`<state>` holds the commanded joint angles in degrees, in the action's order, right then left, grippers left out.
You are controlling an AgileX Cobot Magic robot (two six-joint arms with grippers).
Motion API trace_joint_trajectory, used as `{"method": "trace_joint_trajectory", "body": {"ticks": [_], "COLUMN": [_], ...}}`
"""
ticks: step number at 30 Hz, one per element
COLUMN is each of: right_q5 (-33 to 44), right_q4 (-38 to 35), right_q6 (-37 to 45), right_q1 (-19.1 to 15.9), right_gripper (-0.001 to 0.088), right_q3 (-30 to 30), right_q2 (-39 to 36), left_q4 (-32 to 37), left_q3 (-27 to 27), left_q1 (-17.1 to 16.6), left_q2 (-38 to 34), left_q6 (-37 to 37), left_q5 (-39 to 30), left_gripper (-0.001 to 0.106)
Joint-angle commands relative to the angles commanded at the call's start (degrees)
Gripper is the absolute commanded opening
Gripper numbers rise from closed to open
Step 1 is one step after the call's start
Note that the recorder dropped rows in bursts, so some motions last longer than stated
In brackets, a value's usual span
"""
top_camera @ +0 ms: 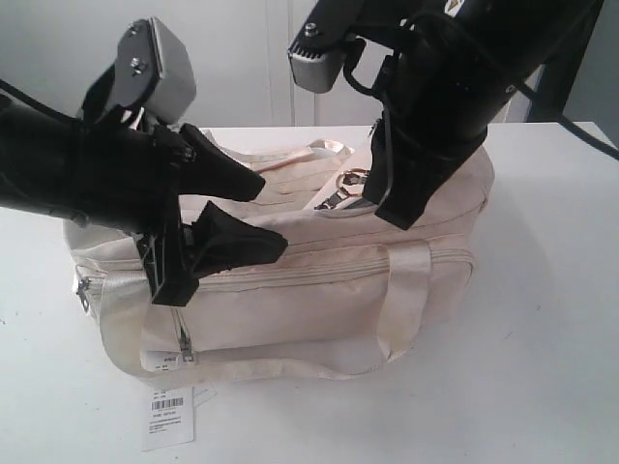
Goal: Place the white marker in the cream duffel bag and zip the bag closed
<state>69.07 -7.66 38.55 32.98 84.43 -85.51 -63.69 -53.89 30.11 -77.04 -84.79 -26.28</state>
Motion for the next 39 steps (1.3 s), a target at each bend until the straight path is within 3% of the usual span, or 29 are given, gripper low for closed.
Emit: {"method": "trace_joint_trajectory", "body": {"ticks": [4, 7, 10, 13, 39], "right_q5": [-0.11, -0.11, -0.11, -0.01, 0.89], "right_q4": [0.00, 0.00, 0.00, 0.00, 8.25], "right_q6": [0.00, 0.00, 0.00, 0.00, -0.88], "right_q1": [0.00, 0.00, 0.00, 0.00, 0.00], "right_gripper": [0.0000, 0.0000, 0.0000, 0.0000, 0.0000], "right_q3": [0.00, 0.00, 0.00, 0.00, 0.00], "right_q2": [0.00, 0.00, 0.00, 0.00, 0.00], "left_q4": [-0.28, -0.28, -0.06, 0.95, 2.98], "left_q3": [-0.15, -0.15, -0.15, -0.15, -0.15], "left_q1": [0.00, 0.00, 0.00, 0.00, 0.00], "left_q2": [-1.70, -2.39, -2.49, -2.49, -2.26], "left_q6": [-1.47, -1.59, -2.14, -2.25, -1.94], "left_q5": [1.44, 0.48, -0.81, -0.96, -0.72], "left_gripper": [0.068, 0.059, 0.035, 0.000, 0.000]}}
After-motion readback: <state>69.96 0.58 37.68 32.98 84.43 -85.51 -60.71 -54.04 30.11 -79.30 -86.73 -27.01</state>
